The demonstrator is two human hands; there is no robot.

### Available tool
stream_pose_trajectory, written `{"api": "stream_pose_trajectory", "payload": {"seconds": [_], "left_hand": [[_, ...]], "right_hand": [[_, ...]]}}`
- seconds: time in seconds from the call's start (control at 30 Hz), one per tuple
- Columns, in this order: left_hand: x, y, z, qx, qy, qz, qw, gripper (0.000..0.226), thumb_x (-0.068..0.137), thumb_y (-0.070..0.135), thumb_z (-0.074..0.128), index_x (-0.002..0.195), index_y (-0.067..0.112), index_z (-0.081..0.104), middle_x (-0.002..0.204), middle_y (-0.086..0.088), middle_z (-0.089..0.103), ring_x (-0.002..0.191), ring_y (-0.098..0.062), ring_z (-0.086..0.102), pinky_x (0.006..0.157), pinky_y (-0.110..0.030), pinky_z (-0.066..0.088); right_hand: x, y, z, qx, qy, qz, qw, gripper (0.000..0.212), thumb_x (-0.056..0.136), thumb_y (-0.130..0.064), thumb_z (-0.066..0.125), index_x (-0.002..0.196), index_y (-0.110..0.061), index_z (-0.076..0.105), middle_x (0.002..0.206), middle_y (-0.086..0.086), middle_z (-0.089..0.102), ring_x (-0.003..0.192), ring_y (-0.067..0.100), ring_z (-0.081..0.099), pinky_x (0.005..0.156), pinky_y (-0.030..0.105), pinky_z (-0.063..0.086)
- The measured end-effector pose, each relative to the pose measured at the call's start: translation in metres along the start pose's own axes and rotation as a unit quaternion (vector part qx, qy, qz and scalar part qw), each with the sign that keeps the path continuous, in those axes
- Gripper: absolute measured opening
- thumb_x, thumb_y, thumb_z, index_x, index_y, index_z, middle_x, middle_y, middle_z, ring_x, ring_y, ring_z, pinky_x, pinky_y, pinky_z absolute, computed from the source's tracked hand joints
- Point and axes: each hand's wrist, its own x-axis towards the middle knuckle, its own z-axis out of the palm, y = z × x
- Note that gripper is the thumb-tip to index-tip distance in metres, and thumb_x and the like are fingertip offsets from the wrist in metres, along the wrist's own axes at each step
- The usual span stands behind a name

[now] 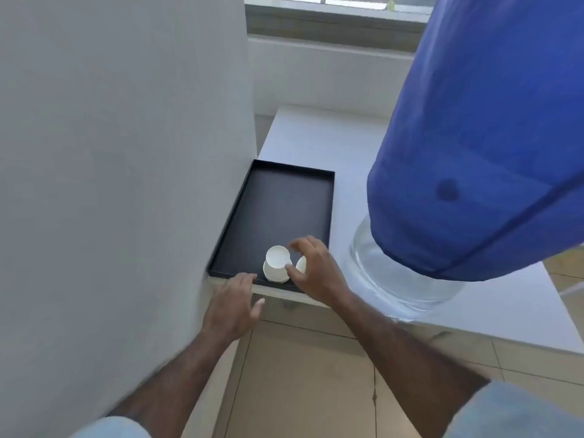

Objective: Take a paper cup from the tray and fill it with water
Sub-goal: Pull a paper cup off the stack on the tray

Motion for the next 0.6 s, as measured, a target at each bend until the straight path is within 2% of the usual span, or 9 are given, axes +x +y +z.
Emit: {"api": "stream_pose_trajectory", "payload": {"seconds": [0.1,0.2,0.23,0.3,0.37,0.47,0.6], "left_hand": [[0.021,-0.006,0.009,-0.005,0.003,-0.006,1.0,0.066,0.087,0.044,0.058,0.143,0.013,0.041,0.143,-0.003,0.052,0.132,-0.022,0.048,0.108,-0.037,0.037],[0.037,-0.006,0.014,0.0,0.003,-0.002,1.0,0.075,0.085,0.05,0.06,0.146,0.012,0.036,0.146,-0.005,0.049,0.135,-0.023,0.044,0.11,-0.04,0.033],[0.041,-0.007,0.016,0.004,0.007,0.0,1.0,0.078,0.085,0.052,0.06,0.146,0.011,0.035,0.147,-0.005,0.049,0.136,-0.023,0.043,0.11,-0.04,0.032],[0.05,-0.009,0.018,0.008,0.012,0.003,1.0,0.081,0.083,0.056,0.06,0.146,0.011,0.036,0.147,-0.005,0.049,0.137,-0.023,0.042,0.111,-0.04,0.031],[0.059,-0.01,0.021,-0.003,0.01,0.005,1.0,0.081,0.08,0.057,0.063,0.143,0.012,0.039,0.144,-0.004,0.051,0.135,-0.022,0.044,0.111,-0.04,0.032],[0.07,-0.006,0.029,-0.045,0.022,0.019,0.999,0.077,0.075,0.057,0.067,0.135,0.015,0.043,0.132,0.0,0.058,0.125,-0.02,0.051,0.106,-0.039,0.039],[0.087,0.003,0.034,-0.123,0.018,-0.021,0.992,0.101,0.07,0.05,0.077,0.148,0.013,0.026,0.141,-0.005,0.054,0.129,-0.025,0.052,0.107,-0.043,0.041]], "right_hand": [[0.027,-0.006,0.016,-0.114,-0.083,-0.056,0.988,0.057,0.085,-0.03,0.069,0.138,-0.018,0.051,0.136,0.004,0.056,0.125,0.026,0.052,0.102,0.039,0.042],[0.046,-0.007,0.027,-0.208,-0.154,-0.095,0.961,0.065,0.087,-0.033,0.067,0.146,-0.022,0.043,0.143,0.006,0.052,0.129,0.028,0.049,0.108,0.04,0.037],[0.05,-0.005,0.03,-0.238,-0.174,-0.095,0.951,0.064,0.087,-0.033,0.067,0.146,-0.023,0.043,0.141,0.006,0.053,0.127,0.028,0.052,0.106,0.04,0.039],[0.057,0.0,0.034,-0.278,-0.203,-0.086,0.935,0.06,0.087,-0.03,0.068,0.143,-0.024,0.046,0.132,0.007,0.058,0.117,0.03,0.058,0.091,0.04,0.045],[0.065,0.004,0.036,-0.269,-0.212,-0.062,0.938,0.057,0.088,-0.03,0.069,0.14,-0.025,0.047,0.127,0.006,0.06,0.11,0.031,0.062,0.08,0.04,0.05],[0.074,0.013,0.037,-0.218,-0.195,-0.031,0.956,0.053,0.089,-0.04,0.068,0.135,-0.022,0.049,0.127,0.006,0.062,0.114,0.031,0.06,0.089,0.044,0.051],[0.084,0.023,0.037,-0.181,-0.153,-0.019,0.971,0.052,0.093,-0.05,0.057,0.134,-0.017,0.053,0.128,0.008,0.067,0.118,0.028,0.059,0.101,0.041,0.04]]}}
